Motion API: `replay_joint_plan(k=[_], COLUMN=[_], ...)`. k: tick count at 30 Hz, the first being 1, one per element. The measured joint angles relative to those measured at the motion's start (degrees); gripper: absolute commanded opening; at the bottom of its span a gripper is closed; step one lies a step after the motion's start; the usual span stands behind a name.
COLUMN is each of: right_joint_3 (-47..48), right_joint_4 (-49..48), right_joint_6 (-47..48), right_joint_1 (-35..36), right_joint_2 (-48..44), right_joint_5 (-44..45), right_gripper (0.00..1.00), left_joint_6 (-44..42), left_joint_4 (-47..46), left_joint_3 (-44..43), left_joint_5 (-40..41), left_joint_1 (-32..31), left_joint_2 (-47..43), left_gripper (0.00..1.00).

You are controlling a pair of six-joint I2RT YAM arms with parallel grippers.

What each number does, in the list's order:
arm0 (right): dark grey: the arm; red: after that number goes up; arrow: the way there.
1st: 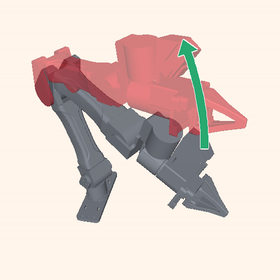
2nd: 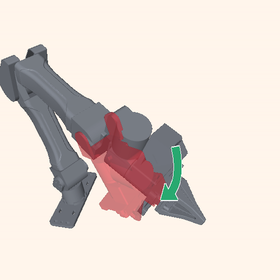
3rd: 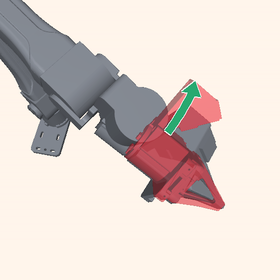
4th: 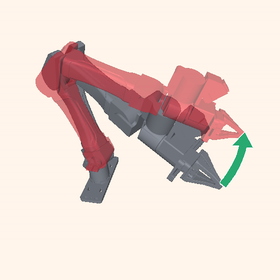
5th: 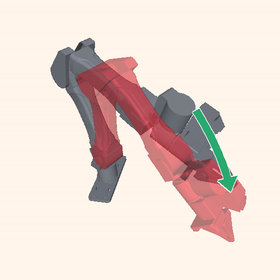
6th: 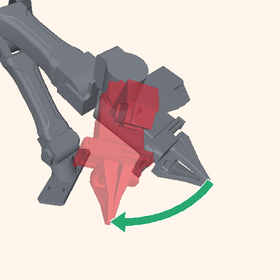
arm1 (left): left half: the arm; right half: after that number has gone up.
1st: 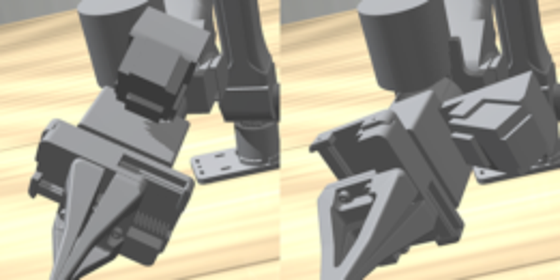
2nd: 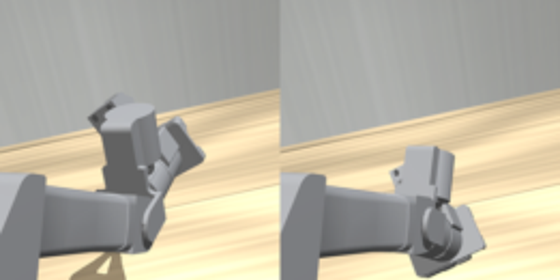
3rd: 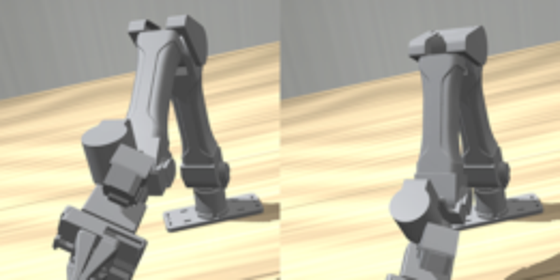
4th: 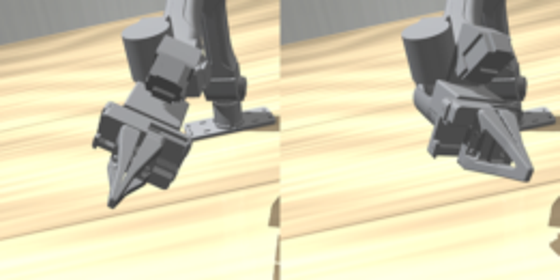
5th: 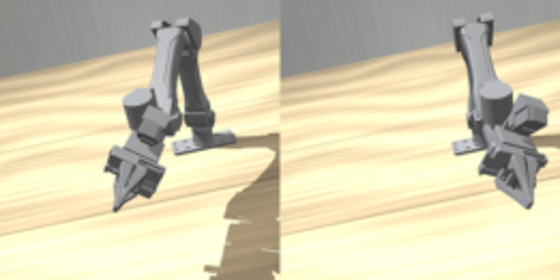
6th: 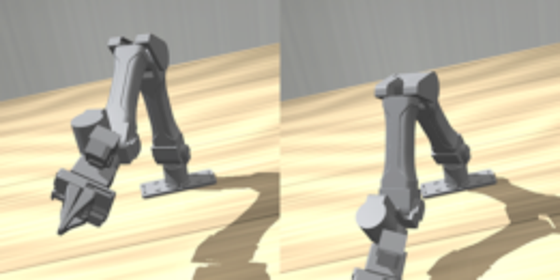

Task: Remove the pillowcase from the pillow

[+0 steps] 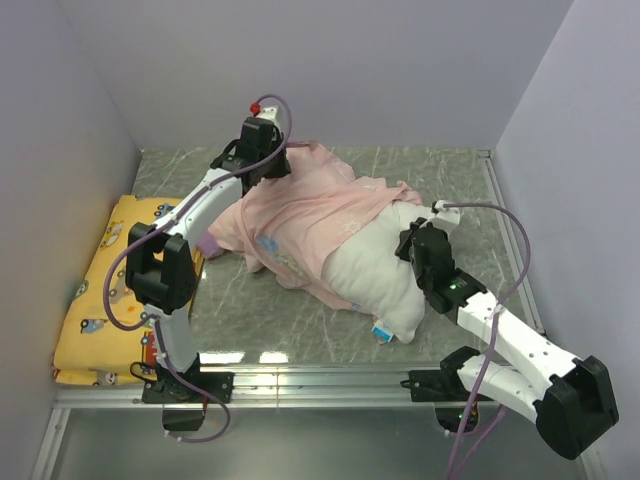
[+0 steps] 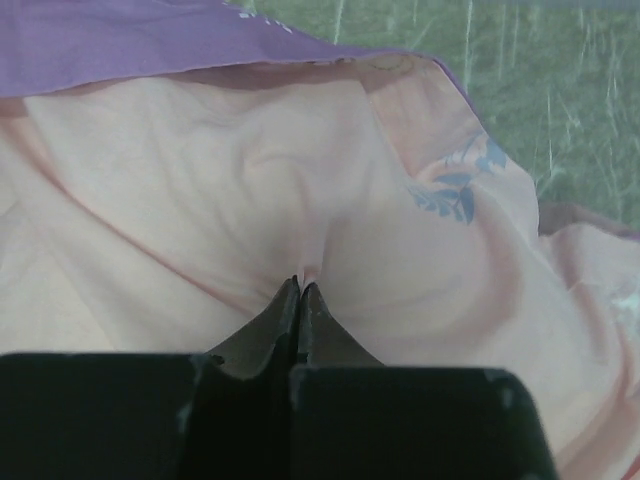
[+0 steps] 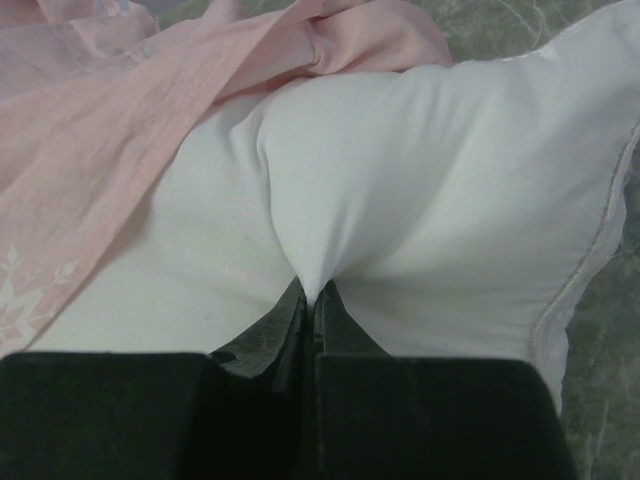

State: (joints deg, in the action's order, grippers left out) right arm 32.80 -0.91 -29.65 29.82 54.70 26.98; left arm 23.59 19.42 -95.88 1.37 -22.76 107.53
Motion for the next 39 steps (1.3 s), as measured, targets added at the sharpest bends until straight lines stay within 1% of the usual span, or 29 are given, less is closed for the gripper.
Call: replay_joint_plan(k=[7,11,14,17,20,23,24,25,26,27,28,29,30,31,33,34,37,39], right_joint_3=[5.97,9.01,10.67,12.15,13.51,13.81,13.81,13.81,13.81,13.81,13.81,13.77,13.68,13.68,13.7,13.75,14.29,14.99], right_joint_4=[8.33,14.32,17.31,19.67,21.31,22.49,22.8,22.97,23.02,23.02,23.12,23.28,23.45,23.8,24.24,24.61,26.69,28.46], right_joint_6=[0.15,0.11,-0.09,-0.22,-0.74,-0.96,-0.96,-0.94,-0.94,-0.92,-0.87,-0.66,-0.76,-0.2,0.72,1.18,2.16,2.27], right_joint_1=[0.02,-2.4,-6.93,-10.4,-12.07,-12.68,-12.85,-13.0,-13.14,-13.29,-13.49,-13.73,-13.99,-14.21,-14.4,-14.45,-13.92,-12.46], right_joint_2=[-0.11,-1.38,-3.3,-5.33,-5.57,-4.92,-4.52,-4.02,-3.58,-2.95,-2.32,-1.81,-1.51,-1.44,-1.7,-2.03,-3.13,-4.44], right_joint_5=[2.1,2.14,0.37,-1.86,-4.31,-5.49,-5.68,-5.73,-5.73,-5.73,-5.73,-5.75,-5.79,-5.88,-6.29,-6.78,-7.34,-7.39], right_gripper=[0.0,0.0,0.0,0.0,0.0,0.0,0.0,0.0,0.02,0.1,0.2,0.4,0.5,0.63,0.7,0.76,0.8,0.81], left_joint_6=[1.01,3.65,6.25,8.85,11.21,11.78,11.69,11.52,11.19,10.58,10.08,9.6,9.14,8.66,8.22,8.15,8.11,8.44], left_joint_4=[3.3,4.46,6.27,9.33,10.6,10.45,10.16,9.79,9.27,8.55,7.52,6.38,5.68,5.09,4.61,4.57,3.93,3.74], left_joint_3=[-5.2,-7.39,-7.67,-7.52,-7.21,-7.21,-7.21,-7.21,-7.21,-7.21,-7.13,-6.82,-6.36,-5.81,-4.59,-4.02,-1.95,1.11], left_joint_5=[4.66,6.16,5.9,4.9,2.32,-0.22,-1.14,-1.9,-2.4,-2.49,-2.34,-2.12,-1.92,-1.62,-1.07,-0.72,1.27,3.26], left_joint_1=[0.59,5.46,10.62,13.97,15.56,16.04,16.04,15.96,15.78,15.65,15.39,15.21,15.04,14.86,14.43,13.99,11.78,9.05], left_joint_2=[1.75,1.77,1.75,1.75,1.73,1.73,1.73,1.73,1.73,1.7,1.55,1.14,0.42,-0.44,-3.23,-4.87,-10.91,-16.5], left_gripper=[0.0,0.0,0.0,0.0,0.0,0.0,0.02,0.14,0.22,0.32,0.48,0.55,0.62,0.72,0.75,0.77,0.78,0.78])
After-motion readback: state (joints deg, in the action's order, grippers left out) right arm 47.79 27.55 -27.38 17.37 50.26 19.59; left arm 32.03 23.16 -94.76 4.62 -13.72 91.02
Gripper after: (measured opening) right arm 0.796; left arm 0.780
